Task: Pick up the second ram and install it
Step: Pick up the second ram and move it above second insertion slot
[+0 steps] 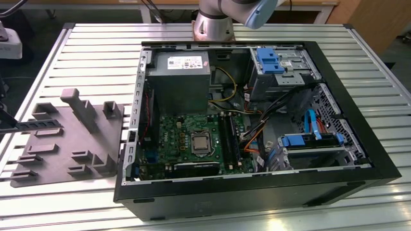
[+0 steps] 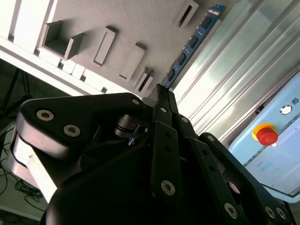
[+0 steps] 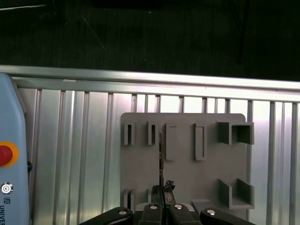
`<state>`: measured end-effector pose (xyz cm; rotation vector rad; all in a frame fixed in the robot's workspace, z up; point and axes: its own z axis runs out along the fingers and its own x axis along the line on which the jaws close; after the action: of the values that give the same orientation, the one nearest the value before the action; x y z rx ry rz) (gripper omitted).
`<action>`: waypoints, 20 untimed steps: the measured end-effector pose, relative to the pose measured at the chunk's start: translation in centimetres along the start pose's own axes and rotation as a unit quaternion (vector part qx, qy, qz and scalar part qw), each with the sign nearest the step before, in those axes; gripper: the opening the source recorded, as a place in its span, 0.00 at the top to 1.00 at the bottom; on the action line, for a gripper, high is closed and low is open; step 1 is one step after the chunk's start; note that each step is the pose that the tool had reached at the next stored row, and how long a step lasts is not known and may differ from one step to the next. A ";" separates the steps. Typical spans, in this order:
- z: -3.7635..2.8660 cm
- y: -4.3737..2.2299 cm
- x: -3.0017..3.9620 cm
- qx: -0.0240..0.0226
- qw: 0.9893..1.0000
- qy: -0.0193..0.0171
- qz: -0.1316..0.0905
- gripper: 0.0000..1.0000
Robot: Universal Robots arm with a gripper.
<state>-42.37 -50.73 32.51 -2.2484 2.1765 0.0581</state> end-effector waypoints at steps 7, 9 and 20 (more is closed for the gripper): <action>-0.55 0.01 -0.02 0.000 1.000 0.000 0.000 0.88; -0.69 0.01 -0.02 0.000 1.000 0.000 0.000 0.88; -1.62 0.03 -0.05 0.001 1.000 -0.001 0.000 0.88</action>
<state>-42.36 -50.73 34.13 -2.2471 2.1751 0.0580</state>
